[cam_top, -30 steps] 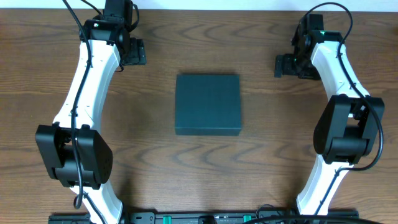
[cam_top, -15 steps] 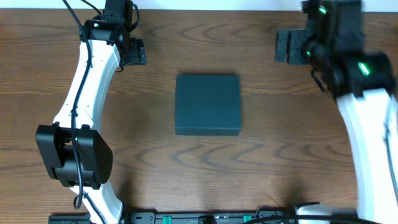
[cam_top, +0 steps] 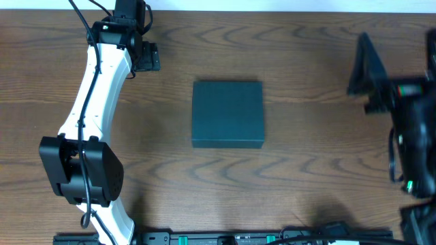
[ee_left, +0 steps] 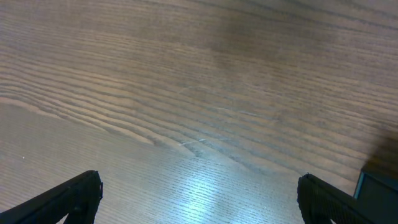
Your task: Pack container
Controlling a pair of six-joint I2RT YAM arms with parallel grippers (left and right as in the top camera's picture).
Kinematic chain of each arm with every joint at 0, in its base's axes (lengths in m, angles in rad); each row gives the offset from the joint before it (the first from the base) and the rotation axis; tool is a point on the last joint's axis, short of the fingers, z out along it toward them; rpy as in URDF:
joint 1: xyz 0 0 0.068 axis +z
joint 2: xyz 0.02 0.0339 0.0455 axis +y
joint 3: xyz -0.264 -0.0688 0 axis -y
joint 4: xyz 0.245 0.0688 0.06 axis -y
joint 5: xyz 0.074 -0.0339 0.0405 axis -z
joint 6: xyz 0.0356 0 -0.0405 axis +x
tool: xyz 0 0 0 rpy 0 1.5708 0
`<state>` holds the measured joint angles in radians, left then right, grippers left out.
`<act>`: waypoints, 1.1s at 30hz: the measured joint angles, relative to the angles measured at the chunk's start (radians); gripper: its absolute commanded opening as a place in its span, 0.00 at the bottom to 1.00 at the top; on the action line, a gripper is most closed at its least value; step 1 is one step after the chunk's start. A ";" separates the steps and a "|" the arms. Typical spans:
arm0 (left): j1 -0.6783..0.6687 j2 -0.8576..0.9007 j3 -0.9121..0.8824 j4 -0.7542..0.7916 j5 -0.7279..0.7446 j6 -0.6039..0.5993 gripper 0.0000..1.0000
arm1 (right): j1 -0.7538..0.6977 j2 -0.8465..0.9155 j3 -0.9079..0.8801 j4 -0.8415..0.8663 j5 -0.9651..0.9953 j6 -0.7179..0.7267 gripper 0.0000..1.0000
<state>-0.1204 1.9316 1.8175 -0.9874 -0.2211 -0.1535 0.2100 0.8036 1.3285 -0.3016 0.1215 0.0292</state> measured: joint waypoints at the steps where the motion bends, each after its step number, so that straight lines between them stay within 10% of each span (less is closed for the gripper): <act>1: 0.000 0.000 0.000 0.001 0.000 0.000 0.99 | 0.000 -0.041 -0.060 0.046 0.000 -0.002 0.99; 14: 0.000 0.000 0.000 0.000 0.000 0.000 0.99 | -0.078 -0.497 -0.856 0.328 0.004 0.149 0.99; 33: 0.000 0.000 0.000 0.000 0.000 0.000 0.98 | -0.176 -0.688 -1.206 0.458 -0.043 0.249 0.99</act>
<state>-0.1204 1.9316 1.8175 -0.9871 -0.2211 -0.1535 0.0338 0.1154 0.1226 0.1562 0.0788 0.2779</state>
